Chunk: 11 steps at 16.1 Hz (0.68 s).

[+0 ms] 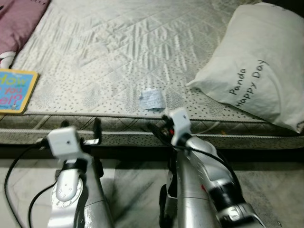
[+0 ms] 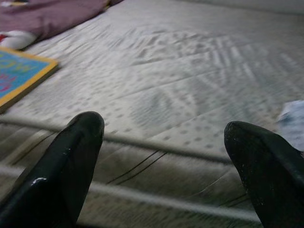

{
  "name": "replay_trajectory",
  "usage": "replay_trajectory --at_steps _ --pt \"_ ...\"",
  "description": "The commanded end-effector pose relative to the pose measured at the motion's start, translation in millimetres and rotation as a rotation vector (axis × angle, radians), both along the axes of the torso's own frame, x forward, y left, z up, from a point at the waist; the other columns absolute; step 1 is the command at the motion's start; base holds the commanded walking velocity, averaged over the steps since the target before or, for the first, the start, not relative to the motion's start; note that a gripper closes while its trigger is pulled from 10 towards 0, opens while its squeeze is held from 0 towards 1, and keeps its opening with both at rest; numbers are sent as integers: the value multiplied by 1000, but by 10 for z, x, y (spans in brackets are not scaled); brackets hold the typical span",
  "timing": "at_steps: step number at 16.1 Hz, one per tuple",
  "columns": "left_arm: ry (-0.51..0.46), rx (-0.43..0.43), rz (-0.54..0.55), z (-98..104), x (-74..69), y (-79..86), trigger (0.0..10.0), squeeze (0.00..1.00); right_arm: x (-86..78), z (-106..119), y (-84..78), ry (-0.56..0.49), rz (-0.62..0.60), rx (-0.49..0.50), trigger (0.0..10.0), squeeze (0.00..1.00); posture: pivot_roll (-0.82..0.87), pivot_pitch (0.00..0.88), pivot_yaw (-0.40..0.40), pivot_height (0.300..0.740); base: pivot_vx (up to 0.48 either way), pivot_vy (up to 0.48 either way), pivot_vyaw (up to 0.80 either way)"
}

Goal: Clean up the room

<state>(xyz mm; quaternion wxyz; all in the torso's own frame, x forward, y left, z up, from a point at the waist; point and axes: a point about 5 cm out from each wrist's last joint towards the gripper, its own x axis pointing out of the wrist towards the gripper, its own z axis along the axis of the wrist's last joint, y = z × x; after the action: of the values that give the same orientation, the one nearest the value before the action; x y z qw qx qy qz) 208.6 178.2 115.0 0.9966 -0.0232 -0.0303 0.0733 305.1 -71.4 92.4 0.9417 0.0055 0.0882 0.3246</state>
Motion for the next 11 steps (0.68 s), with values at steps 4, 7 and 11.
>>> replay_trajectory --at_steps 4,7,11 --pt "16 21 40 44 -139 84 10000 0 218 -4 32 -50 -113 -33 10000 0 128 266 -107 506 0 0 0" --pt "20 24 33 84 -206 45 10000 0 382 84 -30 -123 -229 -60 10000 0 161 280 -100 506 0 0 0" --pt "35 37 29 131 -291 64 10000 0 595 241 -49 -184 -353 -105 10000 0 194 300 -90 506 0 0 0"
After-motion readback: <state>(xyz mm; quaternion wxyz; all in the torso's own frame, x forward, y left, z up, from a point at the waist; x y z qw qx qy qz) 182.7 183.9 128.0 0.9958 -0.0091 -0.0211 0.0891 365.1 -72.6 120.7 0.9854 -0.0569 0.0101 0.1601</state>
